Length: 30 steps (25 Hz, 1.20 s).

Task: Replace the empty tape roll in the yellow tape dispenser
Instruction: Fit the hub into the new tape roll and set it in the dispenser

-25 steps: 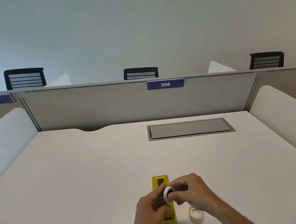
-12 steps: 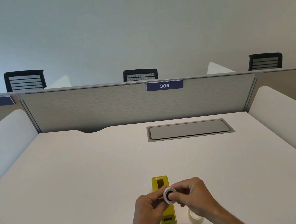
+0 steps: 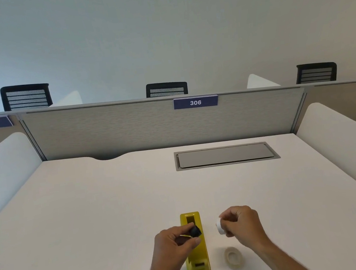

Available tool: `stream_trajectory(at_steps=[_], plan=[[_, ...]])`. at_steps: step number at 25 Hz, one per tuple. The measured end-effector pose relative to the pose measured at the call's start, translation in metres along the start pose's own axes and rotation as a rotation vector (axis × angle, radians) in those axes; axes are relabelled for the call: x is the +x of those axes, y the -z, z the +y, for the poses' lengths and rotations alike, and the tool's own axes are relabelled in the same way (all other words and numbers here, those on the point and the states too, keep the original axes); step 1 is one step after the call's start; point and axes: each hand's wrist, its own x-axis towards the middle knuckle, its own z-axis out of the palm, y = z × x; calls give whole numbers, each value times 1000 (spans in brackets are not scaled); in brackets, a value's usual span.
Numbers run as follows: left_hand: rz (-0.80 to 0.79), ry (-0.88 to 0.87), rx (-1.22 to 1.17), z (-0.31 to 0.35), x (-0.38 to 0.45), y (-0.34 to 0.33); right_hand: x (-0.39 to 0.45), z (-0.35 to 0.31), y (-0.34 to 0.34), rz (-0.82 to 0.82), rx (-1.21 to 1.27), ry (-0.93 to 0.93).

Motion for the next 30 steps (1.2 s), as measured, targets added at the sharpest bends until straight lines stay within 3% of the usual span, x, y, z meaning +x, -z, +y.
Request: stream_trajectory(at_steps=[4, 7, 11, 16, 22, 26, 28, 30], plan=[[1, -16, 94, 0, 4, 1, 12, 22, 1, -49, -535, 62], [-12, -30, 158, 0, 4, 1, 18, 35, -3, -95, -716, -10], [-21, -28, 176, -1, 4, 1, 20, 44, -3, -117, -672, -96], [-23, -16, 169, -5, 5, -1, 2, 36, 4, -27, -578, -53], [-29, -42, 161, -3, 4, -5, -30, 35, -7, -245, -739, -37], [-35, -48, 141, 1, 0, -5, -37, 40, -8, -218, -720, 2], [-34, -53, 128, 3, -2, -5, -36, 38, -7, -198, -547, -27], [-32, -66, 115, 6, -5, -6, -32, 32, -4, -181, -149, -146]])
